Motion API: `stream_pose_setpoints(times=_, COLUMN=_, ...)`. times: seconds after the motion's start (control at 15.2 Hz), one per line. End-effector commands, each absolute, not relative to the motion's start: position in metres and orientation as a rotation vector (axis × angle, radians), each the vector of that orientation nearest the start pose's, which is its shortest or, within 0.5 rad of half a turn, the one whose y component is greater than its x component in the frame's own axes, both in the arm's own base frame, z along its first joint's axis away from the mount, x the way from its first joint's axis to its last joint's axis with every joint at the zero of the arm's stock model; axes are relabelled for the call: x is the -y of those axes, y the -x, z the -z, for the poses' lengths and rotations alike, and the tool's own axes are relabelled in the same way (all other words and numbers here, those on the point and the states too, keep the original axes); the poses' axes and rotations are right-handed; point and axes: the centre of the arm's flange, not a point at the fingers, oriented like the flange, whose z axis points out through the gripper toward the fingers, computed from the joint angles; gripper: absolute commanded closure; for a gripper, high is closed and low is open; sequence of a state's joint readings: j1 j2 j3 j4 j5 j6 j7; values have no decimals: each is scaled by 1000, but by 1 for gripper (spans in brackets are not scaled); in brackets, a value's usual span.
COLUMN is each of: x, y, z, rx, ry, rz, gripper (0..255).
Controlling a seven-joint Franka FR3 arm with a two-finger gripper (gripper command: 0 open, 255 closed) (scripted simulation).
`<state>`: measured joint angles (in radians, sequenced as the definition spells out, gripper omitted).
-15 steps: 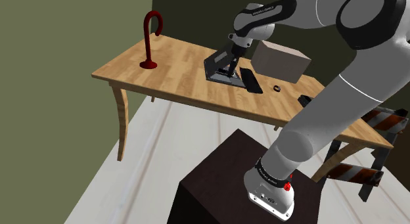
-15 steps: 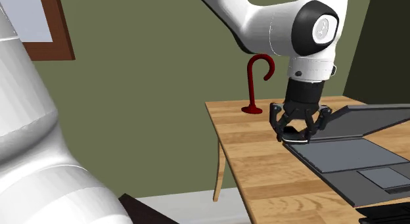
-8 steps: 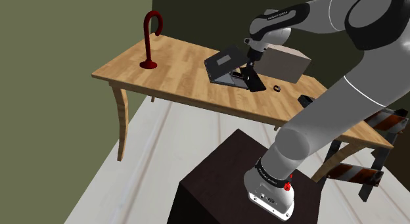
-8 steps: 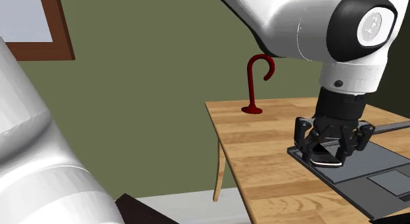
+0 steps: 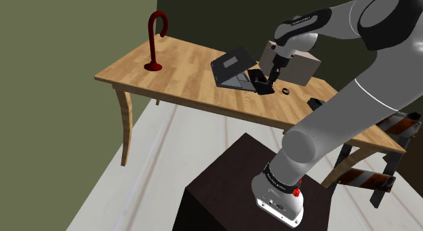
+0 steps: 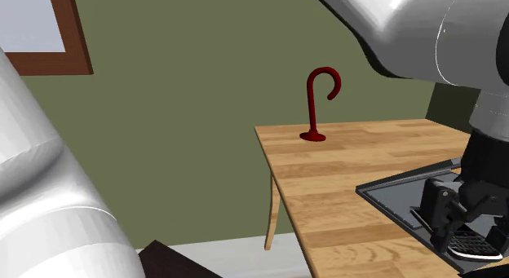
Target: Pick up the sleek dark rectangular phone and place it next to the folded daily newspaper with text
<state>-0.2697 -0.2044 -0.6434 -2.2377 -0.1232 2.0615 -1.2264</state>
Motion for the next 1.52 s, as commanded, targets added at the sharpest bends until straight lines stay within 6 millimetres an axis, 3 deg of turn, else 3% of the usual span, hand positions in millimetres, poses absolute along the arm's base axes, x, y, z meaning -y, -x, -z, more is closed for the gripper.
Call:
stream_pose_setpoints(times=0.0, x=417, y=-269, z=-438, rx=597, ry=3070, rz=13, gripper=255)
stream_pose_setpoints(times=0.26, x=454, y=-230, z=-438, rx=597, ry=3070, rz=13, gripper=255)
stream_pose_setpoints(times=1.45, x=454, y=-230, z=-345, rx=597, ry=3070, rz=13, gripper=255)
